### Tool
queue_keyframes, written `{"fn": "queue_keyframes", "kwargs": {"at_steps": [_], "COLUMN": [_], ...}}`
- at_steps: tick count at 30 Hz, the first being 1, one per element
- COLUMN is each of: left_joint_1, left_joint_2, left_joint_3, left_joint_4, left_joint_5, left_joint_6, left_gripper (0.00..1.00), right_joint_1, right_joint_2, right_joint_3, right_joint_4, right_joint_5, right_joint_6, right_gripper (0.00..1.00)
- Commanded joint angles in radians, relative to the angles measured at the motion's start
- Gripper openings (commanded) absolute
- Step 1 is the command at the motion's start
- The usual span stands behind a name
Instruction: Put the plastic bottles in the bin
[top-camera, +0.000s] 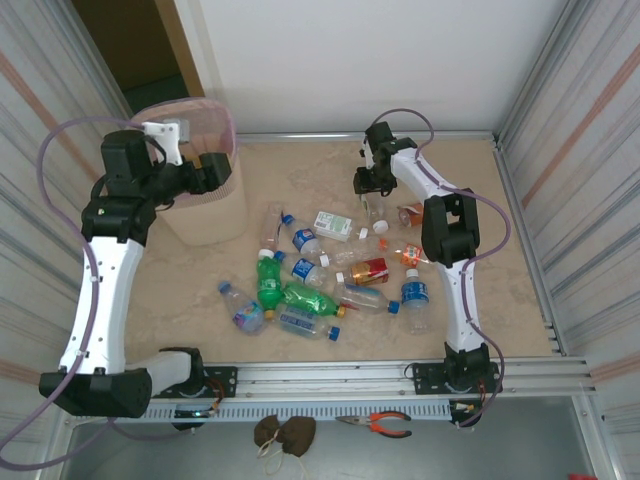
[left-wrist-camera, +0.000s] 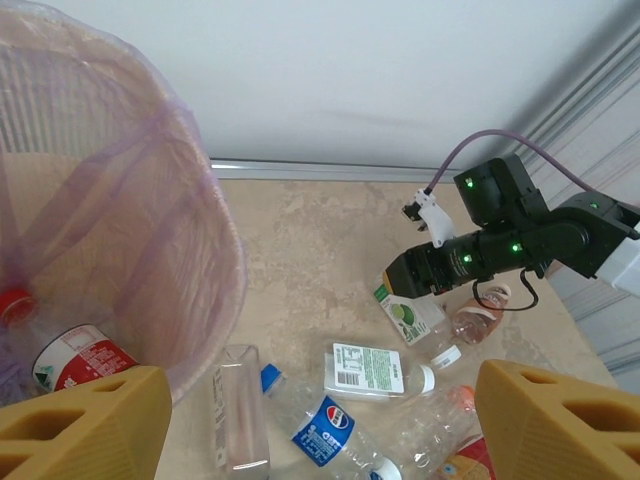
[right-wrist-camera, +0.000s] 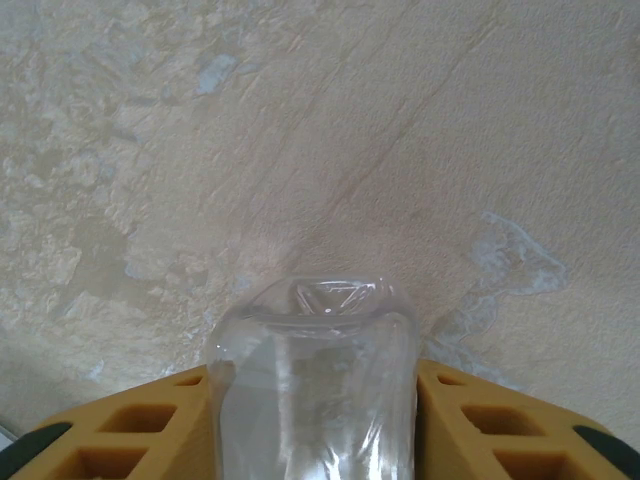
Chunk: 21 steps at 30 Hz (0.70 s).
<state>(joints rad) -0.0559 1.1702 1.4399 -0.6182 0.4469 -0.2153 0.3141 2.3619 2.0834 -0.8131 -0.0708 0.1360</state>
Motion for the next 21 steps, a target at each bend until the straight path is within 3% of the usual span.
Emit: {"fn": "queue_keyframes", "kwargs": {"at_steps": [1, 11, 21], "left_joint_1": [-0.011, -0.056, -0.116], "left_joint_2": [-0.030, -0.069, -0.134], "left_joint_3": [-0.009, -0.046, -0.142], "left_joint_4": [0.043, 0.143, 0.418], "left_joint_5": [0.022, 0.059, 0.186], "left_joint_6": [-0.017, -0.013, -0.027], "left_gripper": [0.80, 0.79, 0.77], "right_joint_1": [0.008, 0.003, -0.023], "right_joint_2": [-0.005, -0.172, -0.518], "right_joint_3": [0.032, -0.005, -0.194], "right_joint_4": [-0.026, -0.004, 0.152], "right_joint_5": [0.022, 0.003, -0.187], "right_joint_6": [-0.019, 0.009, 0.099], "right_gripper": [0.40, 0.36, 0.34]}}
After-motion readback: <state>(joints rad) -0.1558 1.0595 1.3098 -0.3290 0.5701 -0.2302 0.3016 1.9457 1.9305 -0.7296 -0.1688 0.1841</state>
